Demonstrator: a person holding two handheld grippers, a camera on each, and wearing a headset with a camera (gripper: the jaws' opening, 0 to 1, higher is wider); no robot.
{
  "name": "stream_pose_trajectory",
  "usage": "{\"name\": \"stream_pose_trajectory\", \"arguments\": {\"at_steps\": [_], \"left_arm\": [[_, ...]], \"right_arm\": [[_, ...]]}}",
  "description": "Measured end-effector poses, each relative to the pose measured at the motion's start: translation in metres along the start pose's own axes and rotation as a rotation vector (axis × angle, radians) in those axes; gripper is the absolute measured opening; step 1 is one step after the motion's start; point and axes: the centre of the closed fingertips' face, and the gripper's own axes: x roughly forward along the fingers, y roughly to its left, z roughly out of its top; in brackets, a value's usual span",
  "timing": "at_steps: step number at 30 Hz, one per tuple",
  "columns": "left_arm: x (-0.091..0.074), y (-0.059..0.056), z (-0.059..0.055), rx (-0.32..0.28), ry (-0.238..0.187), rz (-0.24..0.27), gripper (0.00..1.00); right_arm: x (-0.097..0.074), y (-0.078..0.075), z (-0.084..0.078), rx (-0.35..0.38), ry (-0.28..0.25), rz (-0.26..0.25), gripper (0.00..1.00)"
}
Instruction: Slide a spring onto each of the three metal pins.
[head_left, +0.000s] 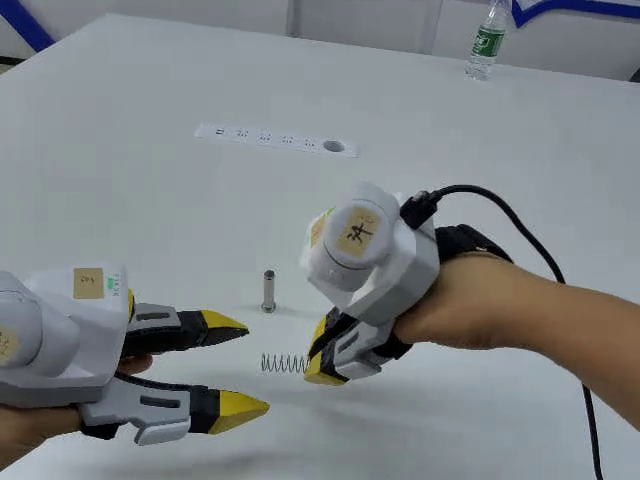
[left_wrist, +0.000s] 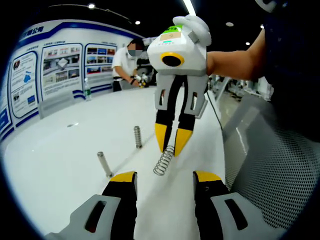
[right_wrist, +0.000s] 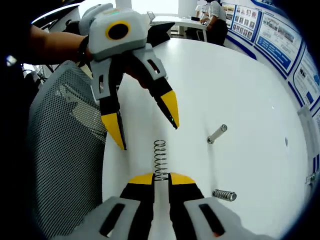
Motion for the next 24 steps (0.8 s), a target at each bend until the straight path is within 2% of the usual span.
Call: {"name": "stream_pose_trajectory", "arguments": {"at_steps": [6,10,18,24], "left_arm": [[0.010,-0.013,0.007,0.021,-0.002,-0.056,0.40],[0.016,-0.021,0.014,0.043,-0.009,-0.088,0.35],[0.023,-0.026,0.021,0.072,-0.027,-0.120,0.22],[0.024,-0.026,0.020,0.085,-0.024,-0.125,0.15]], "right_arm": [[-0.016,0.008,-0.005,-0.021,-0.010,0.000,0.11],[-0.020,0.015,-0.008,-0.036,-0.005,0.005,0.11],[-0.021,0.019,-0.007,-0.046,-0.013,0.009,0.11],[-0.022,0.021,-0.006,-0.051,-0.015,0.014,0.12]]}}
